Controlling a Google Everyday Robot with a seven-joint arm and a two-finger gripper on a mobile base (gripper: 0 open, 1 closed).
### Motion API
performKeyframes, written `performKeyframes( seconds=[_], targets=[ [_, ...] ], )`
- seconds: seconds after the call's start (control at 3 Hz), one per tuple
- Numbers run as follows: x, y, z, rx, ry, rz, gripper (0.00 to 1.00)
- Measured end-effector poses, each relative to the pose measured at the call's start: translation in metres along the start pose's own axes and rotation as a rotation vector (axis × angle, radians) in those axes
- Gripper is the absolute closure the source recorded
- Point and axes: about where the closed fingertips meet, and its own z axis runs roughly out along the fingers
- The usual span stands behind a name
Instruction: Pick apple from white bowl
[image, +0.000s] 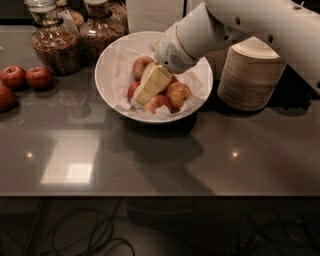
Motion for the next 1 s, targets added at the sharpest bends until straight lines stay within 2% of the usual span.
performKeyframes(
  seconds=[0.33, 0.67, 1.0],
  targets=[
    [0.0232, -0.0179, 0.0063, 0.014, -0.012, 0.055, 0.00],
    [0.0234, -0.0180, 0.0064, 0.014, -0.012, 0.055, 0.00],
    [0.0234, -0.0179, 0.0065, 0.014, -0.012, 0.055, 0.18]
  ],
)
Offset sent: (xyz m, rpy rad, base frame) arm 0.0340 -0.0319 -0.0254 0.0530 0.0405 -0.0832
